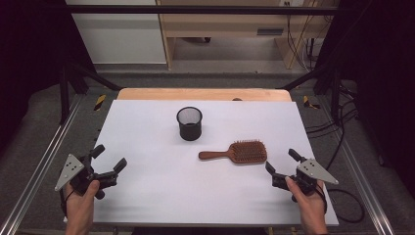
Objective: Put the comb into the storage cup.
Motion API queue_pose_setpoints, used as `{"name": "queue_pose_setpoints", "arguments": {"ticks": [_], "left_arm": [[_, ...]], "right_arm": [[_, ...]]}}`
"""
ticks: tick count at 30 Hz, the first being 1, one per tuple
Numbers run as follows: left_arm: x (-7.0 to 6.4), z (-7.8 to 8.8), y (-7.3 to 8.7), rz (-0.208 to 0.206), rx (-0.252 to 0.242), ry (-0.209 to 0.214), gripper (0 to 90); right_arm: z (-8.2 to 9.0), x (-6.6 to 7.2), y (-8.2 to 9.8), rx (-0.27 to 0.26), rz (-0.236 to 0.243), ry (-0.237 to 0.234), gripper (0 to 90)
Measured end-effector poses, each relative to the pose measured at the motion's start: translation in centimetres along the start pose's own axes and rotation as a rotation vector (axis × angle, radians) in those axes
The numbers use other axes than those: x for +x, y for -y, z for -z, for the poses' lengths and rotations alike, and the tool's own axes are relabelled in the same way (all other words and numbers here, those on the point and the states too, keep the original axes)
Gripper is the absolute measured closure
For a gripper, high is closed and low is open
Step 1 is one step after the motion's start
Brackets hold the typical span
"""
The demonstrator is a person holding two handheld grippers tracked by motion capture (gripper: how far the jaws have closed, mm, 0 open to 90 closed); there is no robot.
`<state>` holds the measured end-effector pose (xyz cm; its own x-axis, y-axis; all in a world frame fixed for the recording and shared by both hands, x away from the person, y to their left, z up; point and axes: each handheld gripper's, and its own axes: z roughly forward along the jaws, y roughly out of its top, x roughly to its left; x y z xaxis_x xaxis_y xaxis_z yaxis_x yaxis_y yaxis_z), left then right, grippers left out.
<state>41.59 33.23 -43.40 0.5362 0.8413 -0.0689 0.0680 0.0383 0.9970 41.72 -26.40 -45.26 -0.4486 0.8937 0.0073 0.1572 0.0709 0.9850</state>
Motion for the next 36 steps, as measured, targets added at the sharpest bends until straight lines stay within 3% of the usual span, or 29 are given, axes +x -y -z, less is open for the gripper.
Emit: {"name": "queue_pose_setpoints", "arguments": {"ticks": [8,13,14,15,19,27,30,34,35,36], "left_arm": [[-0.14,0.03,0.08,0.0,-0.001,-0.008,1.3],[-0.23,-0.07,0.17,0.003,0.001,-0.011,1.3],[-0.26,-0.12,0.16,-0.002,0.005,-0.01,1.3],[-0.28,-0.14,0.14,-0.008,0.007,-0.017,1.2],[-0.22,-0.1,0.07,-0.015,0.009,-0.028,1.3],[0.04,0.08,-0.07,0.003,-0.008,-0.037,1.3],[0.08,0.08,-0.02,0.011,-0.007,-0.038,1.3],[0.02,0.04,-0.01,0.007,-0.005,-0.036,1.3],[0.02,0.04,-0.01,0.007,-0.005,-0.036,1.3],[0.0,0.07,0.0,0.003,-0.003,-0.043,1.3]], "right_arm": [[-0.01,0.11,0.12,0.018,-0.06,0.0,4.1],[-0.2,-0.28,0.48,0.084,-0.1,0.04,5.2],[-0.36,-0.52,0.86,0.135,-0.114,0.057,7.0],[-0.41,-0.56,0.94,0.148,-0.118,0.064,7.5],[-0.36,-0.55,0.85,0.141,-0.123,0.085,7.6],[-0.28,-0.02,0.6,0.138,-0.094,0.08,11.2],[-0.18,0.07,0.44,0.139,-0.084,0.075,24.1],[0.23,-0.05,0.18,0.139,-0.072,0.114,43.3],[0.23,-0.05,0.18,0.139,-0.072,0.114,43.3],[0.36,-0.06,0.26,0.163,-0.061,0.137,53.9]]}}
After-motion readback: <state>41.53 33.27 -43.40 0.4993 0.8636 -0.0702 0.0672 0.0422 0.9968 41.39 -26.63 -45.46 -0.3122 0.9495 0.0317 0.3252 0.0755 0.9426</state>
